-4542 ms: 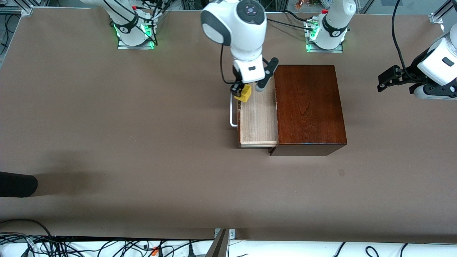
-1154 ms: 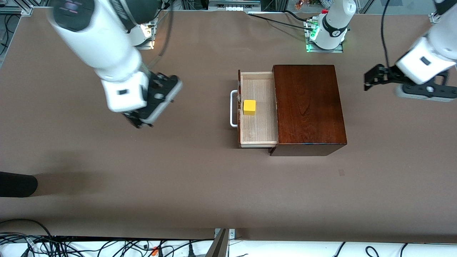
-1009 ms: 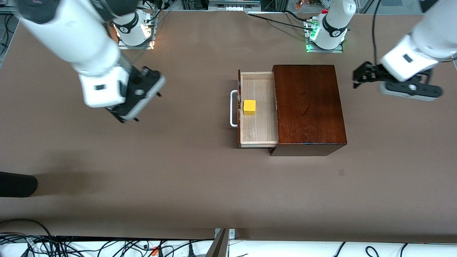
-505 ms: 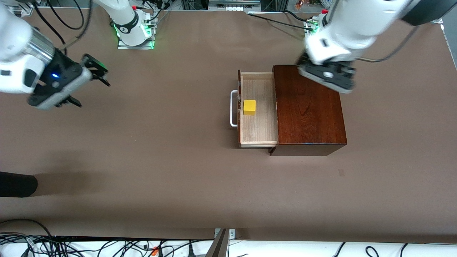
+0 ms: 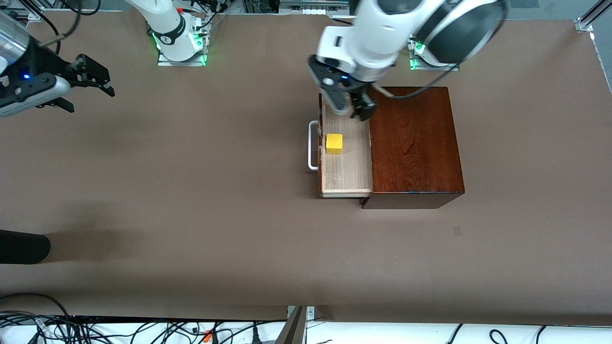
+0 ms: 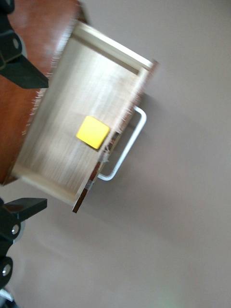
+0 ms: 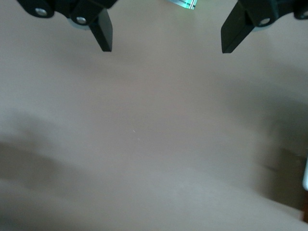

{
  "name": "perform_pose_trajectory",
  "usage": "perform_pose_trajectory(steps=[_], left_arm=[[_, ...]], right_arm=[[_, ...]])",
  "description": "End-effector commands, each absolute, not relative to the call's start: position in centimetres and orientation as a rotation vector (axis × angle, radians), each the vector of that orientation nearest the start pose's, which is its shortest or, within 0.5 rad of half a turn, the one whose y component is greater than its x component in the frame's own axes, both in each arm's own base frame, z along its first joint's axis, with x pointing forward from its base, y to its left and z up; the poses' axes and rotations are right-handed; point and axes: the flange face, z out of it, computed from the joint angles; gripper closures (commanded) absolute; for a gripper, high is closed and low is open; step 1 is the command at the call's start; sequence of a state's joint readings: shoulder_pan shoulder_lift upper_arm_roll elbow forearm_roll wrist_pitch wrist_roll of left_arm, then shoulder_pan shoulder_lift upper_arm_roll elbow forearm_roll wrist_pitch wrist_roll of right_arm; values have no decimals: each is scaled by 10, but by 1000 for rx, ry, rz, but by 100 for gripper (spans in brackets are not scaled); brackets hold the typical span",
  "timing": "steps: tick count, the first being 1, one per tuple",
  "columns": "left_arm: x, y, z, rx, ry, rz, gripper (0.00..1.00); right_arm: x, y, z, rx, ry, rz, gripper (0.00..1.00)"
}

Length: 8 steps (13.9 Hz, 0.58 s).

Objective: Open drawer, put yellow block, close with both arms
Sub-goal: 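Push the drawer shut into the box with the left gripper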

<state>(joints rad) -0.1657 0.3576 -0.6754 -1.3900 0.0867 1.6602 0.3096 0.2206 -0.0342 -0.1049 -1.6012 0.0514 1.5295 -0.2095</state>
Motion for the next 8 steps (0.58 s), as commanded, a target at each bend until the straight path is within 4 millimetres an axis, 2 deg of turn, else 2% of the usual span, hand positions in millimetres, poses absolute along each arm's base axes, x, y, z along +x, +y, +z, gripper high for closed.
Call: perform_pose_trajectory(steps=[1,3,5,6,8], left_arm=[[450,-493,511,-2453,2012,74,0],[429,-525,474,-2185,2177,113,0],[436,-533,440,-2087,2293,150,0],[440,-535,432,-2066,2322,127,0],[446,-540,403,-2040,2330,113,0]], right_arm=[[531,64,599,-3104,-410,58,0],[535,62,595,-3137,-388,41,0],[539,62,594,-3146,-325,36,0],[541,62,593,-3148,-323,36,0],[541,57,593,-3159,-316,38,0]])
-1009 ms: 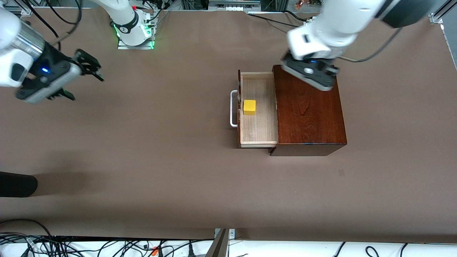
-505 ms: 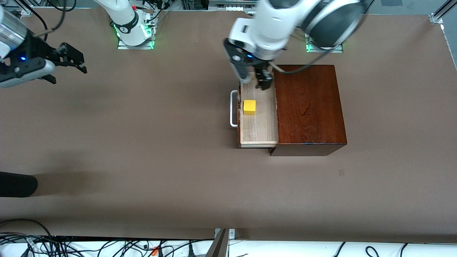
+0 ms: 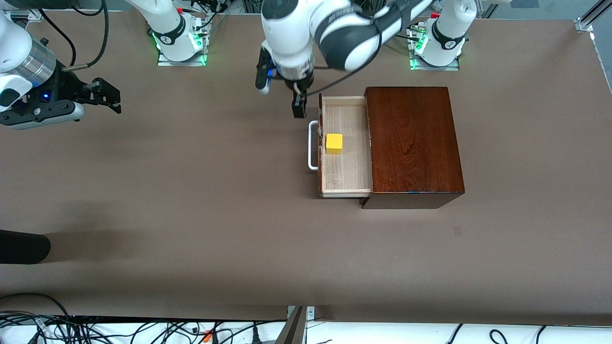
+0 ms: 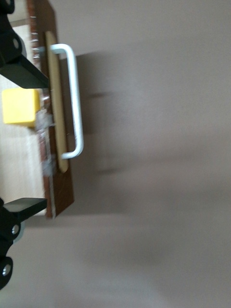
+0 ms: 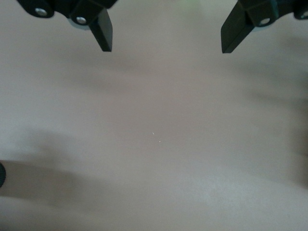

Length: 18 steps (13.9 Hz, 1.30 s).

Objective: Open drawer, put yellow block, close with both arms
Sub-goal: 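Push the drawer shut into the box with the left gripper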

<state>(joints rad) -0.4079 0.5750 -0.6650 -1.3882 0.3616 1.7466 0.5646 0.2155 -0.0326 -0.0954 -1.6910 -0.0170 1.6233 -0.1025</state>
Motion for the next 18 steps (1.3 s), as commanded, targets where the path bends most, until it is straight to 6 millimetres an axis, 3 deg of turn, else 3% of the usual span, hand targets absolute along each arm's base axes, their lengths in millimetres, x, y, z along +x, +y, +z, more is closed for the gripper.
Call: perform_pose_trajectory(steps=[1,3,6,12,18], left_arm=[[448,-545,386,-2023,2321,121,0],[453,-550,357,-2003,2312,113,0],[466,-544,338,-1970,2296,105,0],[471,-535,330,-1976,2276,145,0],[483,-510,334,-1981,2211,256,0]], right_arm=[[542,56,598,-3169,-322,21,0],[547,54,611,-3172,-316,-10,0],[558,53,607,-3174,-297,-20,0],[560,48,606,-3172,-277,-15,0],[559,45,604,-3171,-269,0,0]])
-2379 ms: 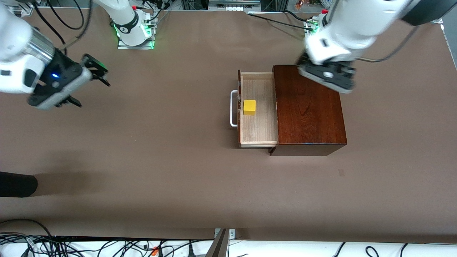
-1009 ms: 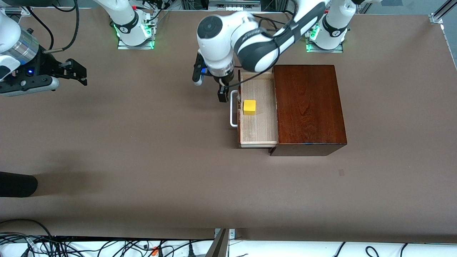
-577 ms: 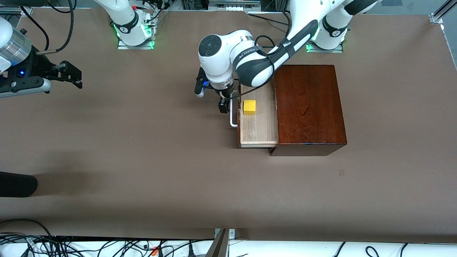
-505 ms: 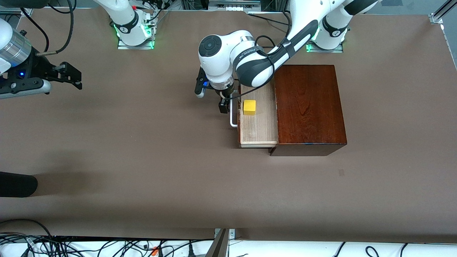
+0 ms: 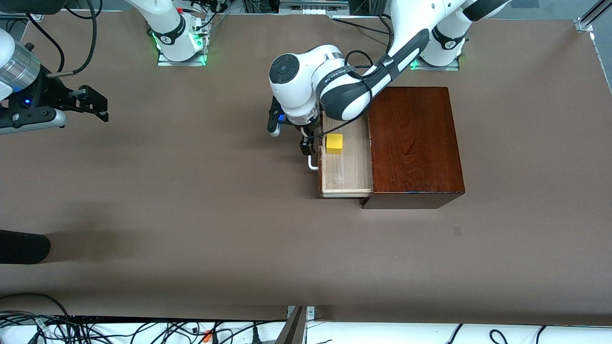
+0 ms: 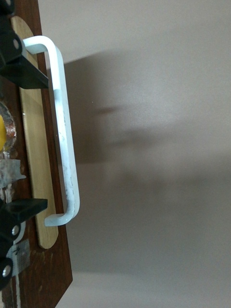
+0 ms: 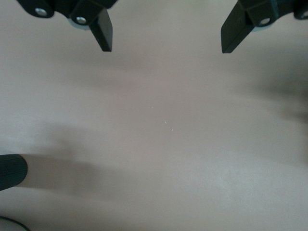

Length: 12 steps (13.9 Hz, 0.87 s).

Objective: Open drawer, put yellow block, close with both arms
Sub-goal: 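Push the drawer shut into the box with the left gripper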

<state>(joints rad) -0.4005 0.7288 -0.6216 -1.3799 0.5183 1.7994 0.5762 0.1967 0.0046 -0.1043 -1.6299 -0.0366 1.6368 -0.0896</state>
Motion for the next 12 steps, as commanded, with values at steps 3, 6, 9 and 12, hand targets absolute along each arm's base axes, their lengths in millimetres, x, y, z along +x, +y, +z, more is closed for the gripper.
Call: perform_pose_trajectory(steps=[3,6,9,12], left_arm=[[491,-495,335,-1998,2175,309,0],[500,-479,337,-2011,2138,362,0],[509,-462,336,-2032,2101,418,0],[522,-441,337,-2060,2059,463,0]], right_arm=[[559,45,604,-3171,-269,0,0],[560,45,604,-3170,-269,-3,0],[560,45,605,-3170,-266,-8,0],[561,45,605,-3168,-266,-12,0]])
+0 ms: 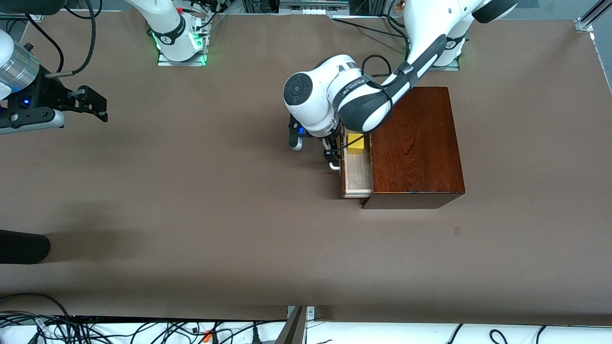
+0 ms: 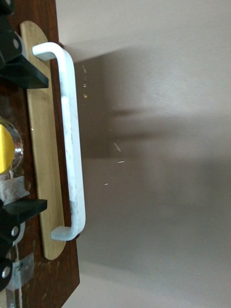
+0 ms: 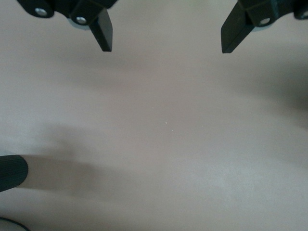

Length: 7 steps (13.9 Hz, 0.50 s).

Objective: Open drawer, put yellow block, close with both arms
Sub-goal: 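Push the drawer shut into the box with the left gripper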

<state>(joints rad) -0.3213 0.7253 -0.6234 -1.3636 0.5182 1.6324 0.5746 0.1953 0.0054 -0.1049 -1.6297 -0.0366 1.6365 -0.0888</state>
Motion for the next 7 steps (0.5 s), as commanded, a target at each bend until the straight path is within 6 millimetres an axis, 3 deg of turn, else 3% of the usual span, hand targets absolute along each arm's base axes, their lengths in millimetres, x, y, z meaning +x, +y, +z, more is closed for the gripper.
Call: perform_pose_trajectory(steps=[1,7], left_arm=[[524,-435,335,-2066,2049,478,0],[537,-393,339,-2053,2037,557,0]], right_arm=[[560,45,604,-3170,-267,-8,0],[561,45,605,-3168,-266,-15,0]])
